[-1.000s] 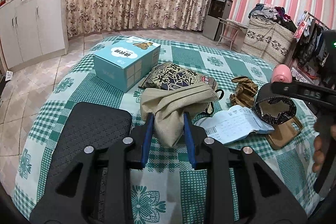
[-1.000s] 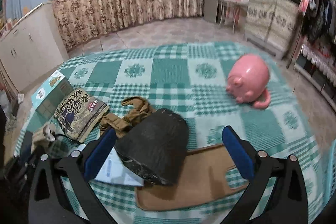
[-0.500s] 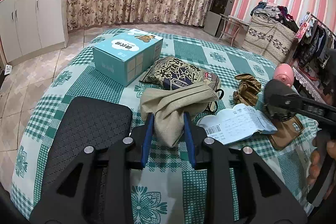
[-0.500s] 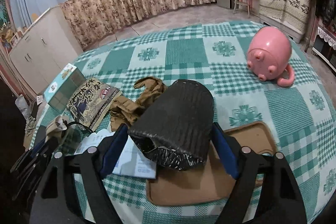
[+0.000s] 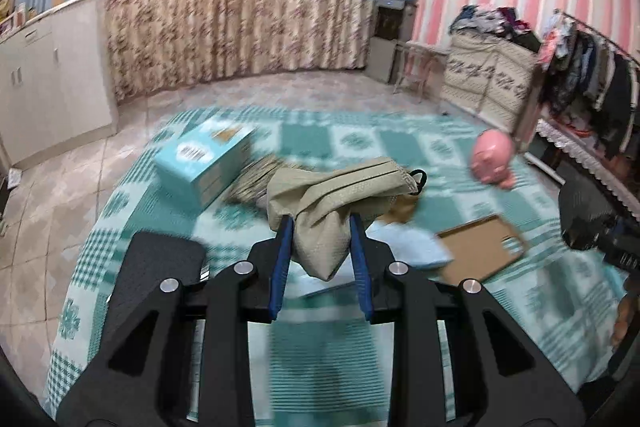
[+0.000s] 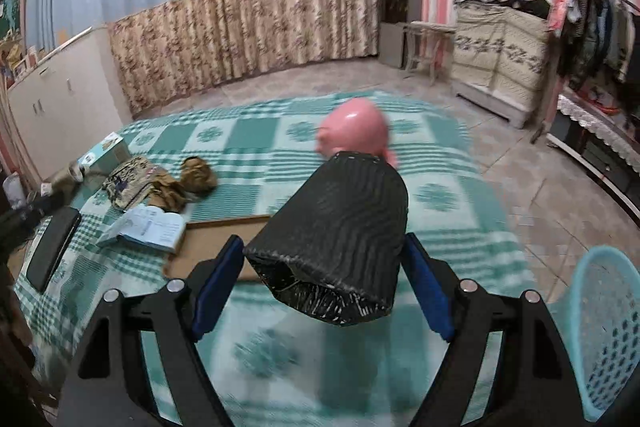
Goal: Collect trash
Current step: 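Carry the beige bag and black cylinder over the blue basket with both grippers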
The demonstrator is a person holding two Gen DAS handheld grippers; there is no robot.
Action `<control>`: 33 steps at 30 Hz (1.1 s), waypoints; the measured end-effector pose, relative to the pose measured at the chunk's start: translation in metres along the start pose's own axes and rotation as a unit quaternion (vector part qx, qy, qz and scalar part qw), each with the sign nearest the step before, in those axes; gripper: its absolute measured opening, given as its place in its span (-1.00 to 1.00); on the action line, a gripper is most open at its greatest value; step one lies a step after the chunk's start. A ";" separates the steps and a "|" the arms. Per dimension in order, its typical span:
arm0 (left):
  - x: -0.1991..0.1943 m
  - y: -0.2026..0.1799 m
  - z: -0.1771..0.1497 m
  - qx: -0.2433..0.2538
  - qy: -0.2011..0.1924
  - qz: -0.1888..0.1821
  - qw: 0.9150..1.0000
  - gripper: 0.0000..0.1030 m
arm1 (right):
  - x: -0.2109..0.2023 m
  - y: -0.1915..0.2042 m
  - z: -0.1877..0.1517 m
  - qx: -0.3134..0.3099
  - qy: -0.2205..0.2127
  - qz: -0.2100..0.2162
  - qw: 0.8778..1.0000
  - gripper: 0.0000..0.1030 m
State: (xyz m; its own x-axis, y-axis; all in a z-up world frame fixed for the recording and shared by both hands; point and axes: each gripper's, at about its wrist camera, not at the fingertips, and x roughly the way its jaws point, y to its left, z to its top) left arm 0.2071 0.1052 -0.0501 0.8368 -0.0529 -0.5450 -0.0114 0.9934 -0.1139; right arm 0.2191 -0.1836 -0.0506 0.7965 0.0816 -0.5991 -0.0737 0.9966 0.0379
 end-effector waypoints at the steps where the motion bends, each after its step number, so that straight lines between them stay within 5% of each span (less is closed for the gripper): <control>1: -0.003 -0.009 0.003 0.005 -0.004 -0.006 1.000 -0.47 | -0.007 -0.006 -0.001 0.003 -0.005 -0.004 1.000 0.53; 12: 0.007 -0.152 0.009 0.078 0.002 -0.124 0.989 -0.47 | -0.098 -0.108 -0.019 0.049 -0.063 -0.103 0.991 0.53; 23: 0.027 -0.290 -0.012 0.134 0.033 -0.223 0.965 -0.47 | -0.138 -0.213 -0.049 0.105 -0.071 -0.206 0.970 0.53; 33: 0.029 -0.391 -0.032 0.206 0.048 -0.274 0.938 -0.47 | -0.148 -0.276 -0.078 0.150 -0.064 -0.249 0.955 0.53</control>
State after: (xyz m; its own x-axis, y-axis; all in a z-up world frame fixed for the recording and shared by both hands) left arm 0.2177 -0.2884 -0.0480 0.6016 -0.5570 -0.5725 0.6353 0.7681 -0.0797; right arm 0.0744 -0.4717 -0.0351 0.7568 -0.4206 -0.5004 0.4927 0.8701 0.0137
